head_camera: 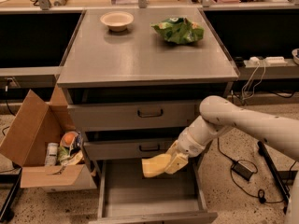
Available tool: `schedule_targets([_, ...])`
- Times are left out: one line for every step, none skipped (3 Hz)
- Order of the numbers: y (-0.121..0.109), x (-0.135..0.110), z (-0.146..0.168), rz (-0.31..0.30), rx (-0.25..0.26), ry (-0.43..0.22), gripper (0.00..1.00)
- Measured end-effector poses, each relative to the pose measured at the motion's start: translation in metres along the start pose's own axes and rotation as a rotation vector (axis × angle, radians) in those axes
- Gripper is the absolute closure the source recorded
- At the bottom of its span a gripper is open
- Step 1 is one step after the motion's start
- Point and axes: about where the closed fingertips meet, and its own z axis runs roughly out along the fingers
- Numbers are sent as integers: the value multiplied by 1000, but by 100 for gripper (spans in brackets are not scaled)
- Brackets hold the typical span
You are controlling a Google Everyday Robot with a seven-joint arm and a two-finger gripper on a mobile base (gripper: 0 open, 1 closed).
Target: Place sponge into bottom drawer
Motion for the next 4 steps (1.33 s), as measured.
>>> schedule_targets([-9, 37, 34, 72, -4, 1, 100])
schedule_targets([-13, 80, 79, 152, -46, -1, 100])
schedule_targets([-14, 80, 82, 151, -52, -4, 100])
schedule_targets([-15, 82, 89, 149, -69, -12, 100])
